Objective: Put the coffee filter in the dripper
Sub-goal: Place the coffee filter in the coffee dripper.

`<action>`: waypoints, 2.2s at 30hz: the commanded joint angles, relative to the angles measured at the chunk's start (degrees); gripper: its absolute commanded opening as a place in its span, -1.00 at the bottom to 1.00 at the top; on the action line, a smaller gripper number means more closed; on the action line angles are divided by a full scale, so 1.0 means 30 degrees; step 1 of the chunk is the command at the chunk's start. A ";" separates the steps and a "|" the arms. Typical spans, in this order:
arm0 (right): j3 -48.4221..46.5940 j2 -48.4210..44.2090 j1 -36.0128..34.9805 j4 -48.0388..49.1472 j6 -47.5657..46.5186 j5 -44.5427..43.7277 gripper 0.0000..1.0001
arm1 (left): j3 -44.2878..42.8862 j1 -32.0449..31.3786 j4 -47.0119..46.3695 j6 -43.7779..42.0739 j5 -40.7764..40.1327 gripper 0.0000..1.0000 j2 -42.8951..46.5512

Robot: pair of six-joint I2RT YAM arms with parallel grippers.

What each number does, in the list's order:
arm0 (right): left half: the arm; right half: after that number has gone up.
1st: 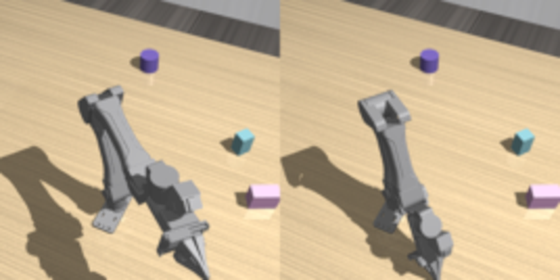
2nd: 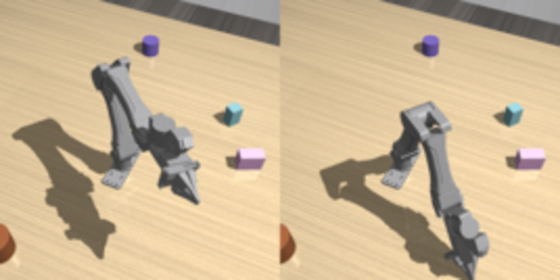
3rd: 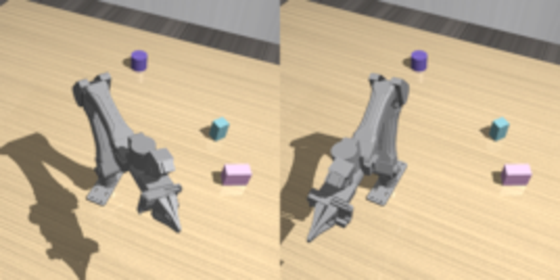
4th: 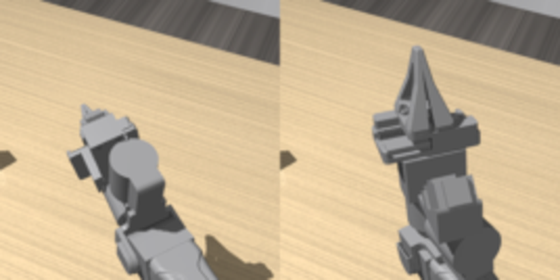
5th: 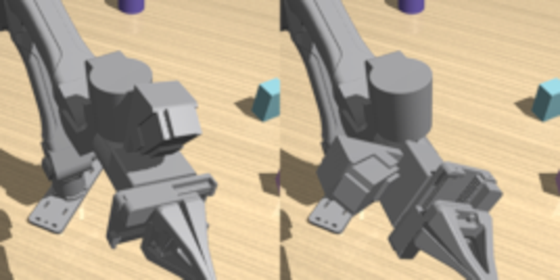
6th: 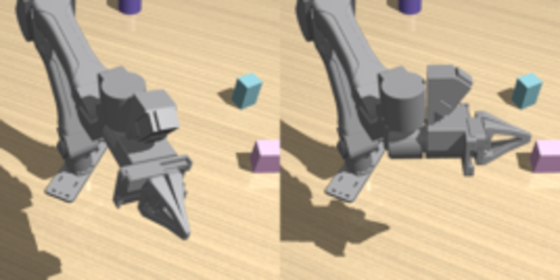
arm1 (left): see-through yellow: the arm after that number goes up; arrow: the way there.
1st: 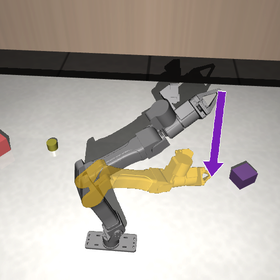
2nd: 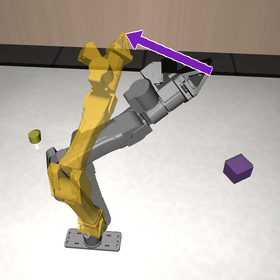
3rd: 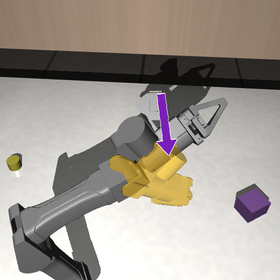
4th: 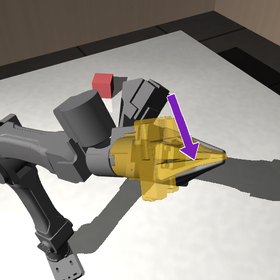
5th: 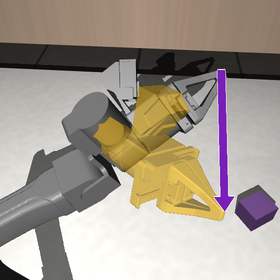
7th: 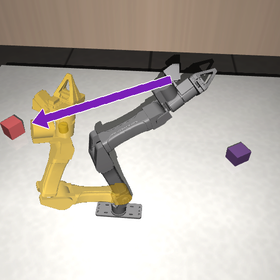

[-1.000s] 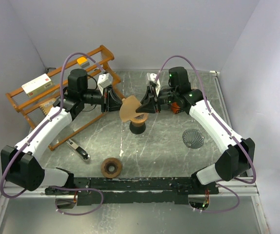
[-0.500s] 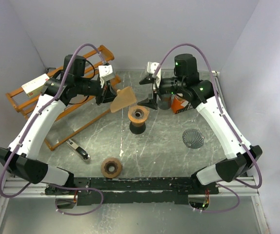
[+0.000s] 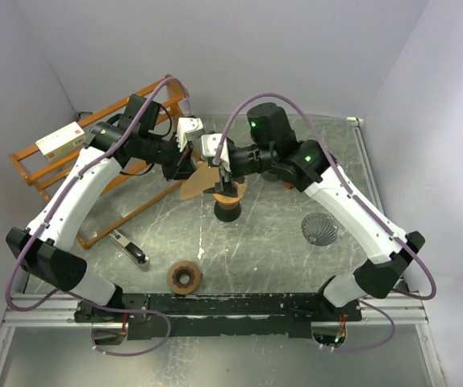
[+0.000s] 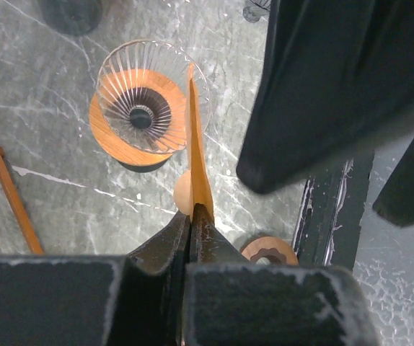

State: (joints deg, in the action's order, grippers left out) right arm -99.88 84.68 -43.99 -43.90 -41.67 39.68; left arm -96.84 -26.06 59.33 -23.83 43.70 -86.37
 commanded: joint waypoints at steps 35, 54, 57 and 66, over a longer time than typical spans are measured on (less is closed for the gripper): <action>-0.0429 0.1745 -0.2525 -0.3134 -0.4414 -0.4989 0.18 | 0.0002 -0.1609 0.2004 -0.0637 0.1223 -0.86 -0.0742; 0.0941 0.0318 -0.2574 -0.3897 -0.4344 -0.5623 0.00 | 0.0084 -0.1647 0.2372 -0.0962 0.1549 -0.86 -0.0596; 0.1183 0.0303 -0.2602 -0.4069 -0.4198 -0.5530 -0.01 | 0.0226 -0.1653 0.2320 -0.0989 0.1662 -0.86 -0.0488; 0.1225 -0.0015 -0.2609 -0.4454 -0.4003 -0.4773 -0.05 | 0.0173 -0.1653 0.2222 -0.1003 0.1745 -0.86 -0.0397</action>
State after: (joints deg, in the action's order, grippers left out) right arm -96.31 86.39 -51.83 -55.64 -54.11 24.01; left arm -96.23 -30.55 65.47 -26.57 47.07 -88.92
